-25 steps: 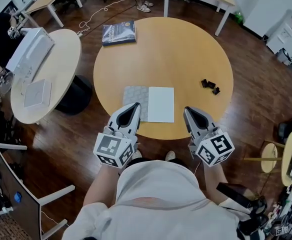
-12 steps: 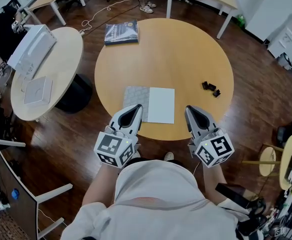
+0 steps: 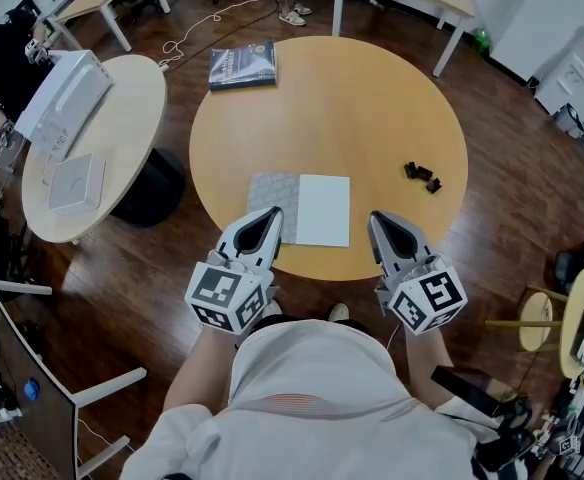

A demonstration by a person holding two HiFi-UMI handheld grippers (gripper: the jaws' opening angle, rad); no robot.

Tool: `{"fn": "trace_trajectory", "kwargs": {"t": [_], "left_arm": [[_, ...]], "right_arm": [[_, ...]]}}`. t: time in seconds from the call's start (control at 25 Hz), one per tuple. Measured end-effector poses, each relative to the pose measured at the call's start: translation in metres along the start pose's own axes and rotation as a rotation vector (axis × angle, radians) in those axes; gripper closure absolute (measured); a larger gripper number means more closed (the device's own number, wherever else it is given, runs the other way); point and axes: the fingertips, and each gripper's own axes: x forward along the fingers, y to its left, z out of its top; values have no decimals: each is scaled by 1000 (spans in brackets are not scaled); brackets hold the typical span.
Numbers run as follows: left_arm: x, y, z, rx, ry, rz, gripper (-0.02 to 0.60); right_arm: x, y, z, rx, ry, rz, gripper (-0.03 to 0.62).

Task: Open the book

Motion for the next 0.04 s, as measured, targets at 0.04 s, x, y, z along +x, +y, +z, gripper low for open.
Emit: {"fn": "trace_trajectory", "kwargs": {"t": [0.04], "left_arm": [[0,0,0,-1,-1,0,571]], "right_arm": [[0,0,-1,0,1,0,597]]}}
